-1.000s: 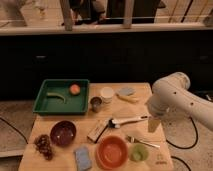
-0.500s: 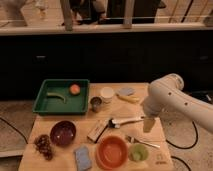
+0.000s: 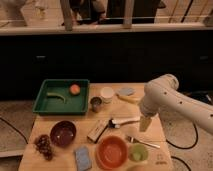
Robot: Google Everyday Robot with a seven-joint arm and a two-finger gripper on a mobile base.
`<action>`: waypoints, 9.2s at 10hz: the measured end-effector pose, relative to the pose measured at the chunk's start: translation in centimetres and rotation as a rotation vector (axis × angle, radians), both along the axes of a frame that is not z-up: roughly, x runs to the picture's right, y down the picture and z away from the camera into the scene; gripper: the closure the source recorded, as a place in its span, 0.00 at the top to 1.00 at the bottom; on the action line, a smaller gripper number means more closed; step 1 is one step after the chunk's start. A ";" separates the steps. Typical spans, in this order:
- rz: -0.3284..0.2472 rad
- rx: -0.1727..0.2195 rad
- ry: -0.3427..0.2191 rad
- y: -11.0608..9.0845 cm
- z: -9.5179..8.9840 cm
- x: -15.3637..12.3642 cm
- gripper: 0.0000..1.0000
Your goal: Place brush in purple bowl
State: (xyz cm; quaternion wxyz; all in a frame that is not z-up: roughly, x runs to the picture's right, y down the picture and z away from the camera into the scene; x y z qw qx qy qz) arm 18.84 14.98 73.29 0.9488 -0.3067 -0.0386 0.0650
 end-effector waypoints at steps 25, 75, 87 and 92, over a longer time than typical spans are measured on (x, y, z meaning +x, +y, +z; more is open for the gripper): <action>0.139 -0.058 0.026 2.6 8.4 -0.8 0.80; 0.072 -0.105 -0.005 4.5 13.7 1.0 0.80; 0.063 -0.100 -0.008 4.5 13.8 1.0 0.80; 0.016 -0.087 -0.069 4.7 13.5 0.4 0.80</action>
